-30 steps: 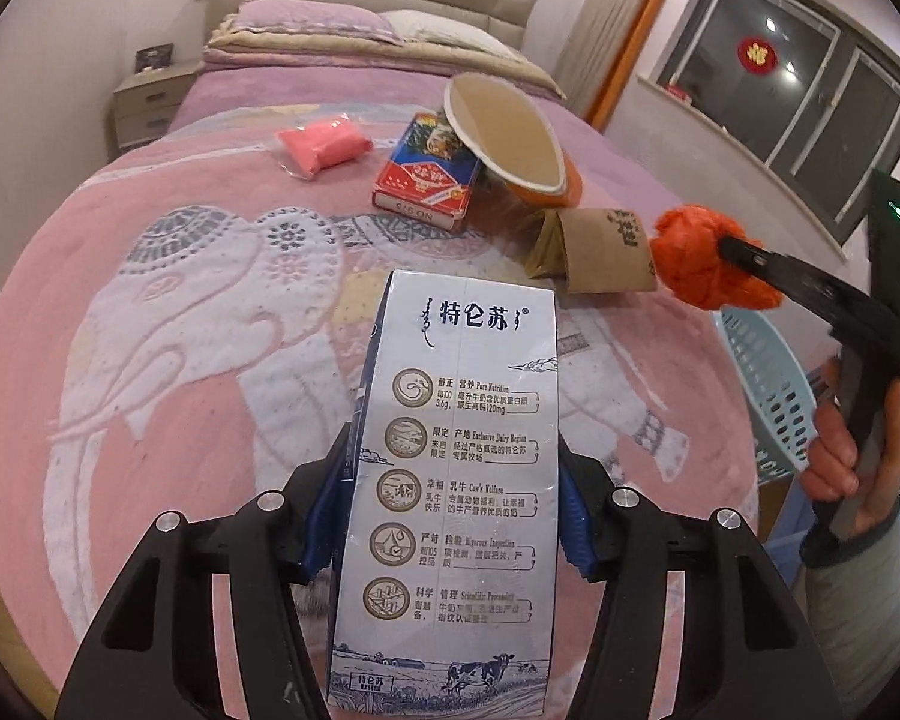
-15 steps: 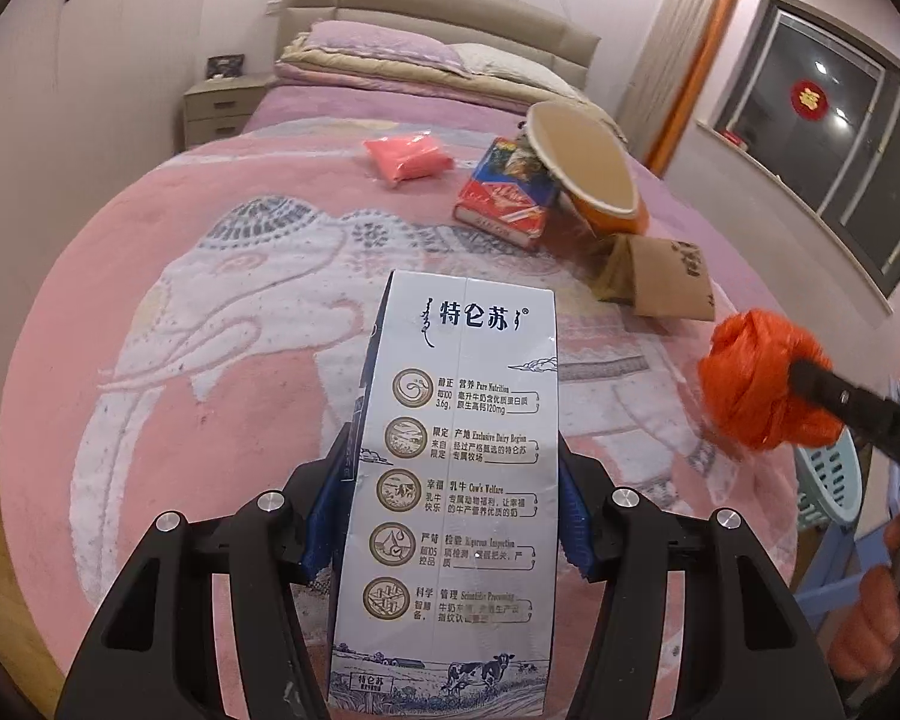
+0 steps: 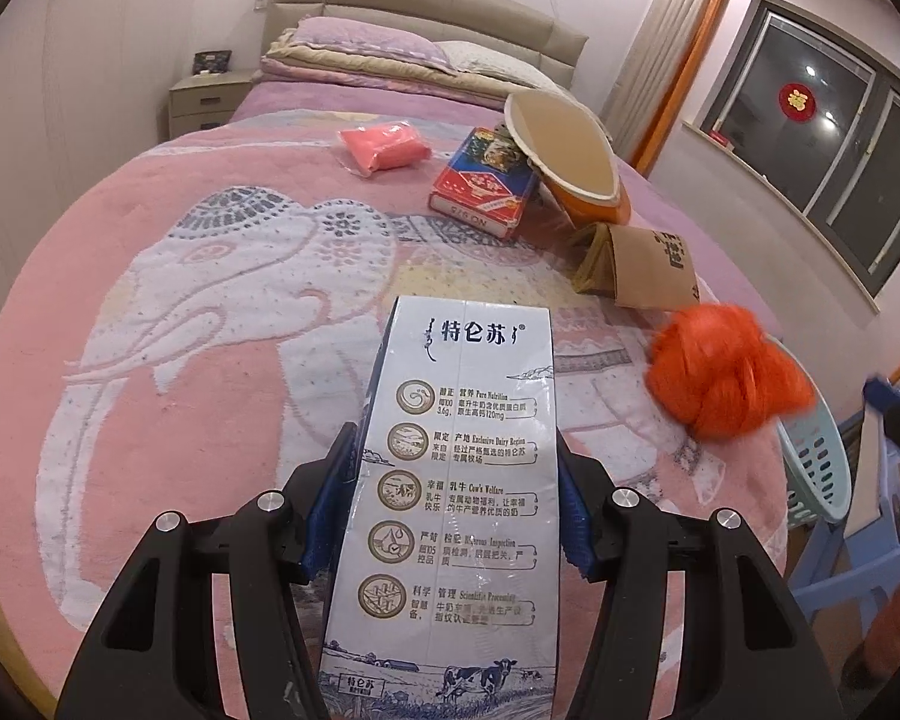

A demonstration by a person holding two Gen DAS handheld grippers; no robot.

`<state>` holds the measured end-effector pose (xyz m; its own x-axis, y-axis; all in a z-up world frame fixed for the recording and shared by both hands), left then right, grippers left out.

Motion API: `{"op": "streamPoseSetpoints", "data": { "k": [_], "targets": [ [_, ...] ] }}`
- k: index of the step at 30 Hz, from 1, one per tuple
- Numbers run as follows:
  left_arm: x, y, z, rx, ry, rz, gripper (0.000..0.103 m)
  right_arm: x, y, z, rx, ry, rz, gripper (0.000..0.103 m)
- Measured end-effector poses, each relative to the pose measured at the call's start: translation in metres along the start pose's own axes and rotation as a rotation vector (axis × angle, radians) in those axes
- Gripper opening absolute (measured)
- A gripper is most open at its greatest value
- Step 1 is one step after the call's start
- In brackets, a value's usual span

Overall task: Collect trash
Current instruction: 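Lift the orange bag with the right tool, regrasping it higher, then drop the carton and orange bag into the blue basket, opening both tools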

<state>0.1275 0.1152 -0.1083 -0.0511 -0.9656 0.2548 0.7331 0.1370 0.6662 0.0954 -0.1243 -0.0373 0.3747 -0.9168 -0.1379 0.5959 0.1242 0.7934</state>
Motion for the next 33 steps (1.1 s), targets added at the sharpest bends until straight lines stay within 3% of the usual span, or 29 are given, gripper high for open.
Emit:
{"op": "streamPoseSetpoints", "data": {
  "k": [1,6,14,16,18,23,33],
  "targets": [
    [0.001,-0.001,0.0,0.0,0.003,-0.003,0.056,0.003,0.004,-0.003,0.008,-0.023,0.034,0.076],
    [0.002,-0.001,0.005,-0.002,0.001,-0.001,0.056,0.031,0.014,-0.051,-0.046,-0.072,0.103,0.077],
    [0.006,-0.003,0.004,-0.017,0.007,-0.014,0.056,0.045,-0.002,-0.113,-0.182,0.115,0.074,0.076],
    [0.008,-0.004,0.002,-0.022,0.008,-0.021,0.056,0.043,-0.007,-0.114,-0.186,0.161,0.025,0.067],
    [0.011,-0.004,0.001,-0.026,0.005,-0.027,0.056,0.036,-0.014,-0.112,-0.187,0.184,0.006,0.058],
    [0.019,-0.003,0.007,-0.014,-0.01,-0.046,0.056,0.018,-0.025,-0.092,-0.151,0.147,0.009,0.029],
    [0.076,0.017,0.025,0.054,-0.121,-0.131,0.056,0.041,-0.014,-0.017,0.01,-0.015,-0.046,0.025]
  ]
}}
Point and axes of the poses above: each gripper's, at about its wrist camera, not at the fingertips, and z roughly against the way its jaws point, x to its right, y to its top, the point moved 1 cm from there along -z, roughly the way its jaws point, and after that the axes turned 1 degree about -y, right-handed, at the moved point
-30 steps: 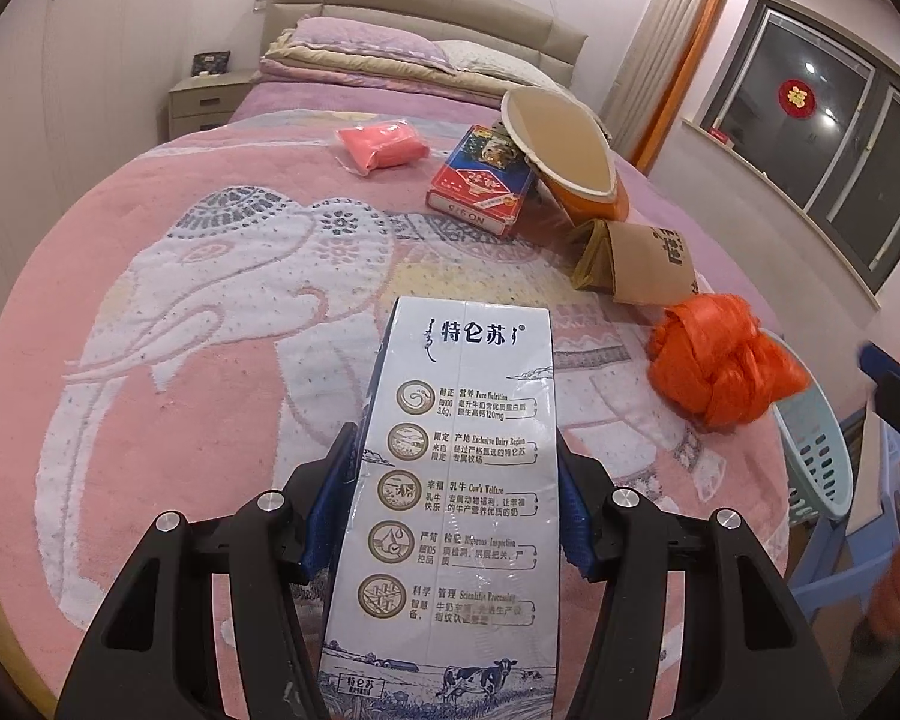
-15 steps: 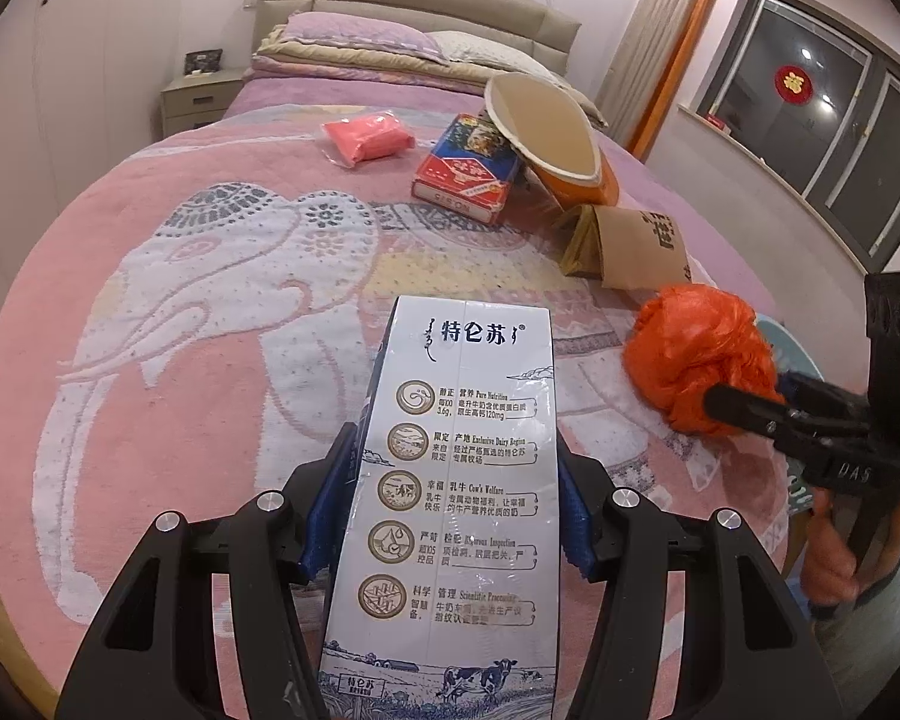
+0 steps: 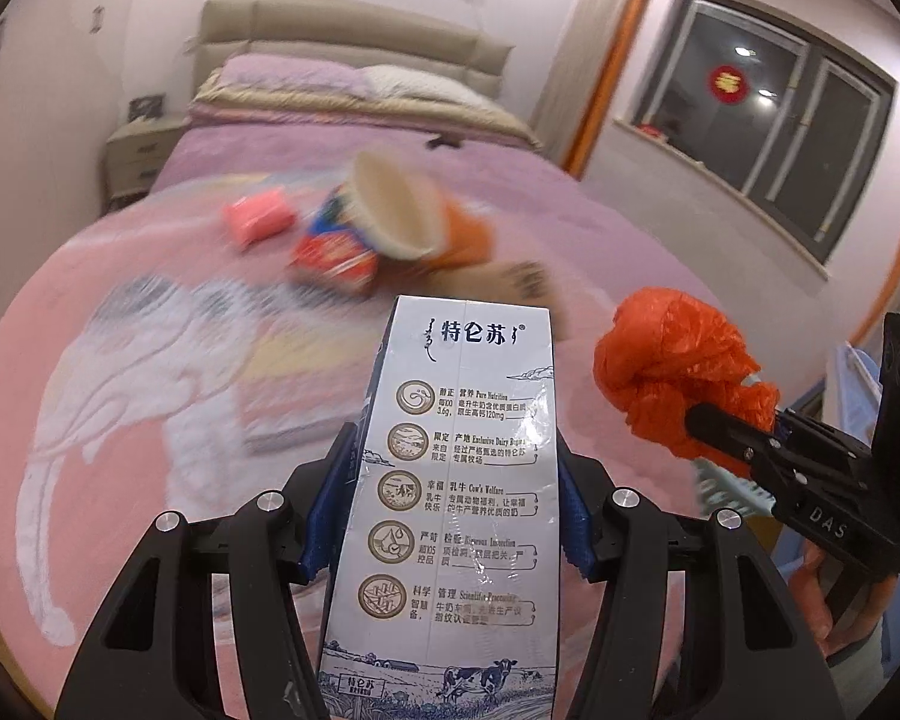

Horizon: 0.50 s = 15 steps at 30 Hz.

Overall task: Collect trash
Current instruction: 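Drop the carton and orange bag into the blue basket, opening both tools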

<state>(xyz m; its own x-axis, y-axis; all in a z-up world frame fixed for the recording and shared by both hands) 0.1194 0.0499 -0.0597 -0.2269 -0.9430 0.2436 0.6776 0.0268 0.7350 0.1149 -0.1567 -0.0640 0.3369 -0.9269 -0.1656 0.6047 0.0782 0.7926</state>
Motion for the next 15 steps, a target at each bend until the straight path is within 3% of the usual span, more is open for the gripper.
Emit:
{"op": "streamPoseSetpoints", "data": {
  "k": [6,15],
  "targets": [
    [0.065,0.025,-0.012,0.02,-0.085,-0.112,0.056,0.044,0.01,0.052,0.106,-0.153,-0.057,0.025],
    [0.175,0.049,-0.062,-0.007,-0.201,-0.277,0.056,0.145,0.006,0.091,0.129,-0.344,-0.266,0.025]
  ]
}}
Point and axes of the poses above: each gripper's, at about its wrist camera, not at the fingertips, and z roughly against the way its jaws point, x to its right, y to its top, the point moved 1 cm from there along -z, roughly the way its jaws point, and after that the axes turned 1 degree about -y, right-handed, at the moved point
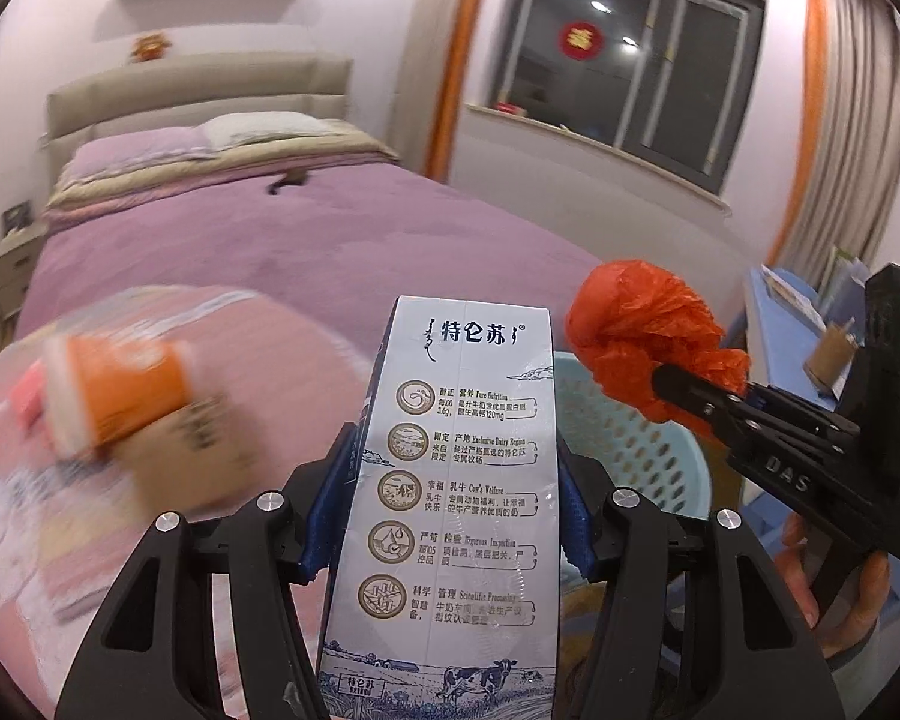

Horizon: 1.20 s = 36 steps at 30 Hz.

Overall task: Collect trash
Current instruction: 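Drop the carton and orange bag into the blue basket, opening both tools, then move both tools back toward the orange cup and cardboard sleeve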

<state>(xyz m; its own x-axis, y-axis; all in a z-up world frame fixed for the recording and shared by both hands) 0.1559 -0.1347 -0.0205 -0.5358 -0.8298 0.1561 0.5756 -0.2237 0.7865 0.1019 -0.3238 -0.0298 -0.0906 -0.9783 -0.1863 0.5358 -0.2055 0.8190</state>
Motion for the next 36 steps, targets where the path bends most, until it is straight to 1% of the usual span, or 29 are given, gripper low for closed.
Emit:
{"op": "streamPoseSetpoints", "data": {
  "k": [3,6,9,12,13,14,15,16,17,19,22,25,27,29,32,36],
  "targets": [
    [0.017,0.009,-0.023,-0.025,-0.028,-0.02,0.056,0.036,0.0,-0.01,-0.029,-0.04,-0.094,0.025],
    [0.03,0.018,-0.049,-0.054,-0.062,-0.024,0.056,0.062,-0.001,-0.021,-0.056,-0.06,-0.174,0.025],
    [0.039,0.025,-0.071,-0.078,-0.091,-0.006,0.056,0.075,-0.001,-0.032,-0.08,-0.089,-0.215,0.026],
    [0.045,0.03,-0.085,-0.078,-0.09,0.009,0.057,0.08,-0.006,-0.038,-0.098,-0.12,-0.238,0.028],
    [0.046,0.032,-0.088,-0.074,-0.09,0.016,0.063,0.084,-0.007,-0.04,-0.106,-0.128,-0.243,0.031],
    [0.047,0.033,-0.089,-0.072,-0.093,0.023,0.068,0.086,-0.007,-0.042,-0.111,-0.133,-0.244,0.04],
    [0.046,0.033,-0.089,-0.066,-0.094,0.027,0.076,0.088,-0.009,-0.046,-0.122,-0.147,-0.243,0.047],
    [0.046,0.032,-0.089,-0.058,-0.092,0.028,0.078,0.087,-0.011,-0.047,-0.129,-0.159,-0.244,0.06],
    [0.046,0.031,-0.09,-0.056,-0.089,0.025,0.078,0.089,-0.012,-0.049,-0.133,-0.168,-0.248,0.063],
    [0.044,0.029,-0.09,-0.063,-0.09,0.026,0.078,0.087,-0.014,-0.049,-0.138,-0.17,-0.246,0.063],
    [0.035,0.024,-0.082,-0.05,-0.077,0.026,0.078,0.081,-0.012,-0.047,-0.134,-0.163,-0.242,0.063],
    [0.025,0.021,-0.067,-0.031,-0.074,0.037,0.078,0.069,-0.006,-0.041,-0.115,-0.15,-0.21,0.063],
    [0.017,0.021,-0.055,-0.015,-0.068,0.047,0.078,0.055,-0.001,-0.037,-0.1,-0.149,-0.178,0.063],
    [0.009,0.022,-0.04,0.012,-0.059,0.052,0.078,0.041,0.003,-0.035,-0.089,-0.124,-0.153,0.063],
    [-0.004,0.024,-0.015,0.058,-0.025,0.051,0.078,0.021,0.01,-0.032,-0.071,-0.091,-0.114,0.063],
    [-0.035,0.021,0.021,0.106,0.03,0.07,0.078,-0.017,0.019,-0.03,-0.052,-0.029,-0.06,0.064]
  ]
}}
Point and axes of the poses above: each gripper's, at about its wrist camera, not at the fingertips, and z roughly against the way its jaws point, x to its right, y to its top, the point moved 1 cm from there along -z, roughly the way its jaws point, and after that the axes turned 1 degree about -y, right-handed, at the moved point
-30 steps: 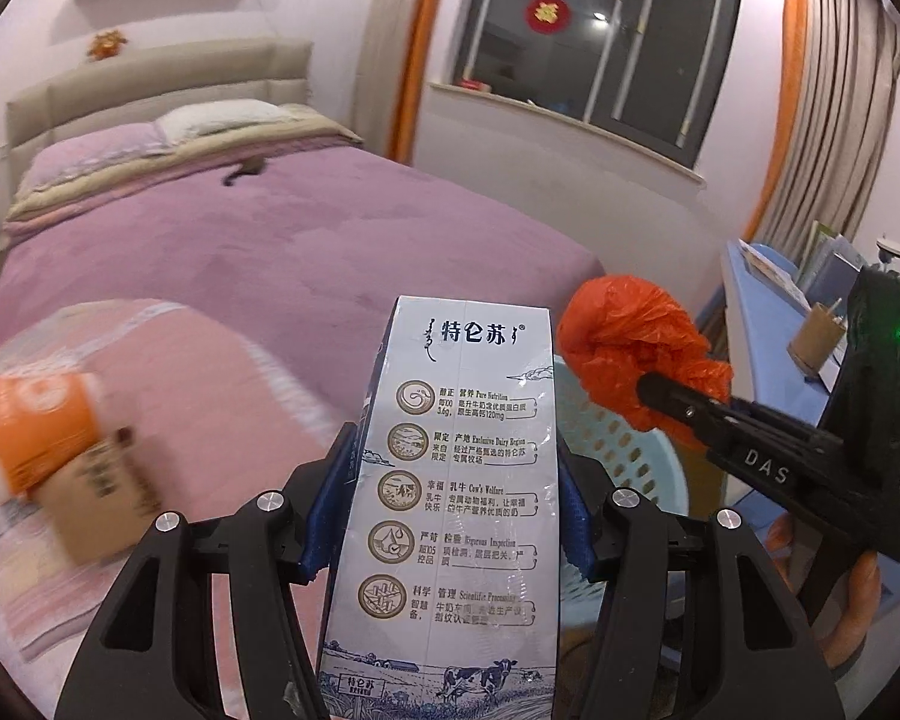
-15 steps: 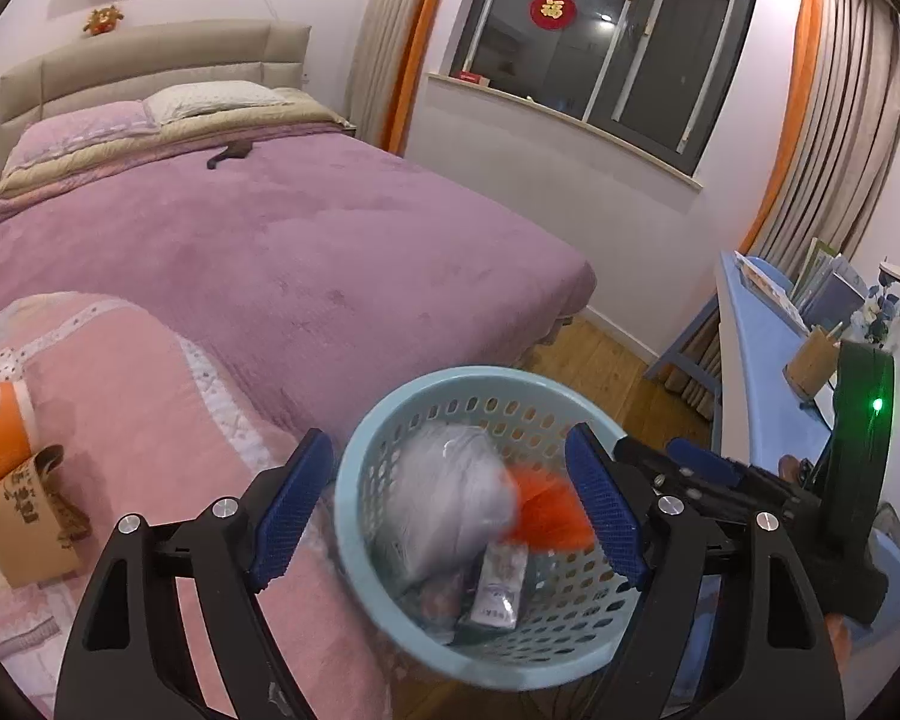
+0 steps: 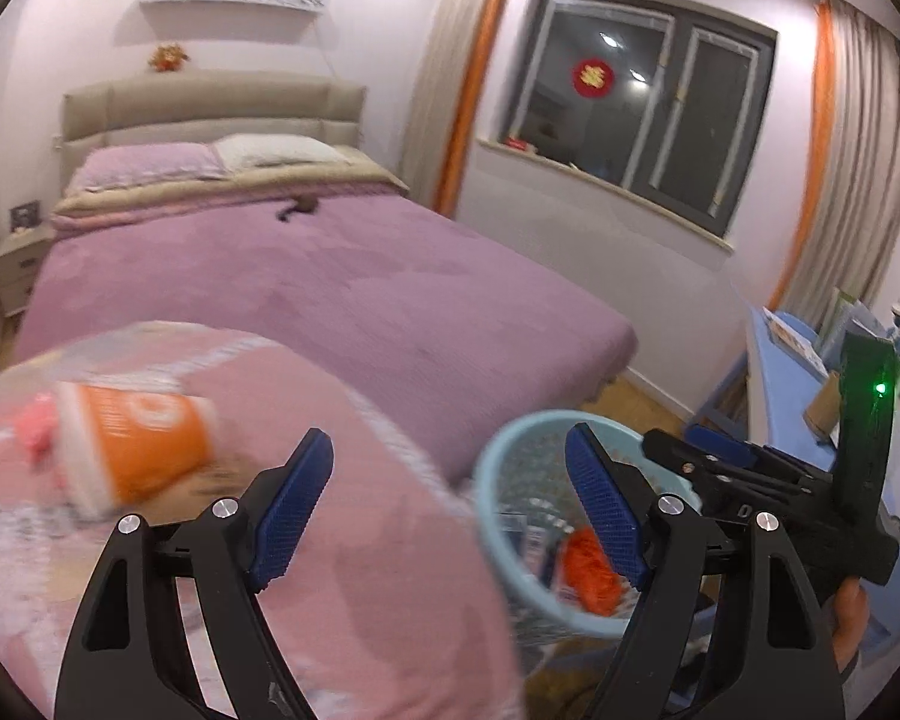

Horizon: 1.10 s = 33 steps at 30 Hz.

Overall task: Collect trash
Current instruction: 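Move both tools back toward the orange cup and cardboard sleeve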

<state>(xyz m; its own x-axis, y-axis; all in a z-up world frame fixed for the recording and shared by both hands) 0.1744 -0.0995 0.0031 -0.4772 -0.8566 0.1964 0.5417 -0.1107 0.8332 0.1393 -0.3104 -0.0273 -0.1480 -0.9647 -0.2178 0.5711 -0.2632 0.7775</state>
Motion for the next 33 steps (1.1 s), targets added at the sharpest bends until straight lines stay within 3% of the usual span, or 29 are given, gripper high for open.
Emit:
{"op": "streamPoseSetpoints", "data": {
  "k": [7,13,17,23,27,29,33],
  "targets": [
    [-0.095,0.012,0.045,0.045,0.152,0.106,0.078,-0.075,-0.004,-0.015,0.026,0.124,0.079,0.066],
    [-0.174,0.022,0.042,0.004,0.213,0.199,0.08,-0.134,-0.029,-0.044,-0.045,0.169,0.188,0.066],
    [-0.203,0.026,0.02,-0.043,0.162,0.244,0.081,-0.15,-0.035,-0.052,-0.069,0.176,0.22,0.066],
    [-0.218,0.019,-0.019,-0.134,0.096,0.286,0.079,-0.145,-0.028,-0.064,-0.092,0.16,0.233,0.066],
    [-0.214,0.009,-0.035,-0.173,0.073,0.305,0.059,-0.145,-0.029,-0.071,-0.11,0.158,0.235,0.067],
    [-0.216,0.005,-0.038,-0.189,0.069,0.325,0.059,-0.148,-0.03,-0.074,-0.122,0.166,0.238,0.066],
    [-0.218,-0.001,-0.028,-0.162,0.04,0.352,0.048,-0.155,-0.035,-0.076,-0.134,0.17,0.255,0.066]
  ]
}}
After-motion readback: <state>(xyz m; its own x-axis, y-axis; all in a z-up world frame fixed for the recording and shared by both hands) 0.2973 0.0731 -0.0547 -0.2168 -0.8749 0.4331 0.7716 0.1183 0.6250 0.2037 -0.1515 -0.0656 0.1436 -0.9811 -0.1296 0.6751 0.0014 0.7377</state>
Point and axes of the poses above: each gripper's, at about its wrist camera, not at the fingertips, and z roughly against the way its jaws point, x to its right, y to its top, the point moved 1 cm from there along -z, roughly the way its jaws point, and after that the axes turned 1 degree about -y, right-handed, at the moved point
